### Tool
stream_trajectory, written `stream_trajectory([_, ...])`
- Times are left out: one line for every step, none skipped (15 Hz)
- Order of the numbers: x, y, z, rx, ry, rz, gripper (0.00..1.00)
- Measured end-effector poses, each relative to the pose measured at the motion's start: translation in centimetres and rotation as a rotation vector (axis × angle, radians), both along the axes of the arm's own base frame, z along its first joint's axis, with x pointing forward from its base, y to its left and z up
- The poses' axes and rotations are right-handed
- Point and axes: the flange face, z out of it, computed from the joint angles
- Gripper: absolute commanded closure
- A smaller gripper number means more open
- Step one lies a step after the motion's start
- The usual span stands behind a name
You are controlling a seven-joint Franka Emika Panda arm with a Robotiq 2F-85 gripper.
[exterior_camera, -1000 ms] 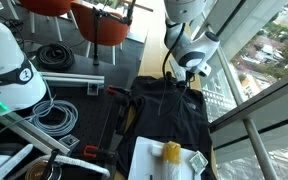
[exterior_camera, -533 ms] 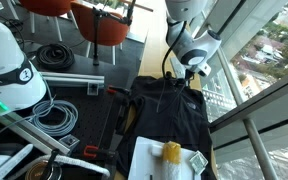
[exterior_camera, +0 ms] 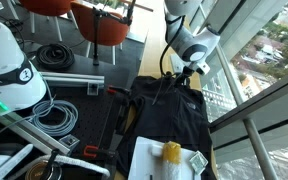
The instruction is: Close the zipper on the jumper
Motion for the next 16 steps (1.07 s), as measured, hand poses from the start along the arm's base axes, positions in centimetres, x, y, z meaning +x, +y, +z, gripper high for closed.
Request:
stream_trajectory([-0.1, 0.2, 0.0, -0.013, 0.007, -0.019, 0.98])
stream_trajectory([-0.3, 0.3, 0.0, -0.026, 0.016, -0.038, 0.98])
stream_trajectory([-0.4, 0.4, 0.0, -0.036, 0.024, -0.055, 0.98])
stream_trajectory([-0.5, 0.5, 0.1, -0.045, 0.034, -0.070, 0.98])
stream_trajectory([-0.5, 0.5, 0.1, -0.051, 0.042, -0.081, 0.98])
stream_trajectory([-0.5, 0.6, 0.2, -0.058, 0.052, -0.089, 0.98])
stream_trajectory([-0.5, 0.6, 0.3, -0.062, 0.059, -0.095, 0.98])
stream_trajectory([-0.6, 0.7, 0.3, -0.064, 0.070, -0.101, 0.98])
stream_trajectory([-0.6, 0.8, 0.4, -0.062, 0.086, -0.110, 0.98])
stream_trajectory([-0.7, 0.9, 0.5, -0.056, 0.099, -0.119, 0.98])
stream_trajectory([-0.8, 1.0, 0.5, -0.051, 0.113, -0.128, 0.98])
stream_trajectory([-0.9, 1.1, 0.6, -0.044, 0.126, -0.139, 0.98])
stream_trajectory([-1.0, 1.3, 0.6, -0.037, 0.139, -0.148, 0.98])
stream_trajectory([-1.0, 1.4, 0.6, -0.028, 0.149, -0.157, 0.98])
stream_trajectory([-1.2, 1.5, 0.6, -0.018, 0.161, -0.167, 0.98])
stream_trajectory([-1.3, 1.6, 0.6, -0.012, 0.176, -0.176, 0.98])
